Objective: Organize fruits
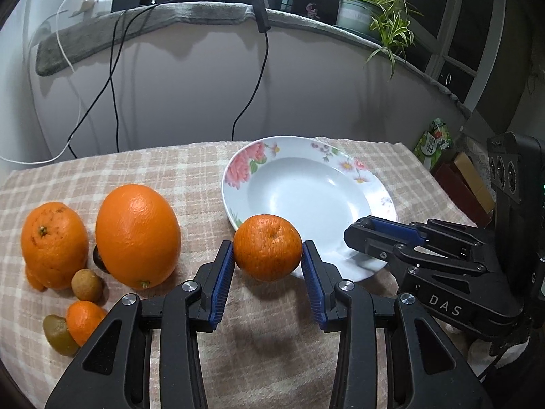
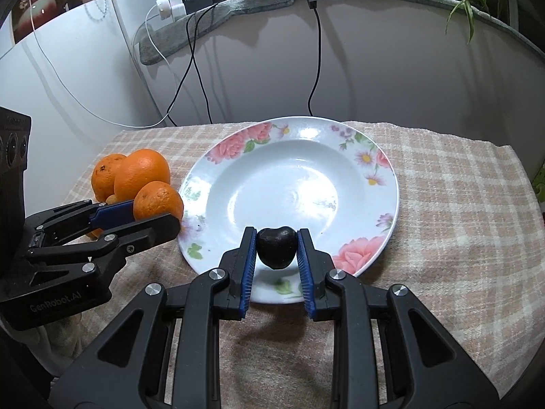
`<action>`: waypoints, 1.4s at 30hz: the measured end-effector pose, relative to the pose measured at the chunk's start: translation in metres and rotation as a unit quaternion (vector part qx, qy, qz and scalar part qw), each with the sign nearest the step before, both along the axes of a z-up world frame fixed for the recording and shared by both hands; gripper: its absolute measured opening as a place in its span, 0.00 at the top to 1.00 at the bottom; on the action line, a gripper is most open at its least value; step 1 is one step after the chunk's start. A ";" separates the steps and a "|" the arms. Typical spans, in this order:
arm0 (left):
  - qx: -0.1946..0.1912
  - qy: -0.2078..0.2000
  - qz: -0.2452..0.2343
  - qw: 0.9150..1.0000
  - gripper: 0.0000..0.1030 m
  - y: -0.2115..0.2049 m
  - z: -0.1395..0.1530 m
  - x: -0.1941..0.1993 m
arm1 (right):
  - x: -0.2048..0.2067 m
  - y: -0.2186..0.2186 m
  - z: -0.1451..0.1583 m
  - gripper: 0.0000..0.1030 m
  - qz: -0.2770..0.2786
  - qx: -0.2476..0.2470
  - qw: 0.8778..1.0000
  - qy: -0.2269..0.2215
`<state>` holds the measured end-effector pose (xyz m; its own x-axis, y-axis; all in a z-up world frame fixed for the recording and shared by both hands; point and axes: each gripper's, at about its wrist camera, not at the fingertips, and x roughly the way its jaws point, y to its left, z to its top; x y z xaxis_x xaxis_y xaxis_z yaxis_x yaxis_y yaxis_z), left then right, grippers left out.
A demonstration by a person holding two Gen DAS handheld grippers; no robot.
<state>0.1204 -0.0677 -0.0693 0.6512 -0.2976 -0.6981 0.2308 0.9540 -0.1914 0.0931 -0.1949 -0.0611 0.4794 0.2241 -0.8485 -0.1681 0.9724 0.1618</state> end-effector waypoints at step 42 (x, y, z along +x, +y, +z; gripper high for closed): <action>-0.020 -0.017 0.107 0.994 0.39 0.110 0.004 -0.082 | -0.041 0.039 0.041 0.34 0.053 0.037 0.996 -0.054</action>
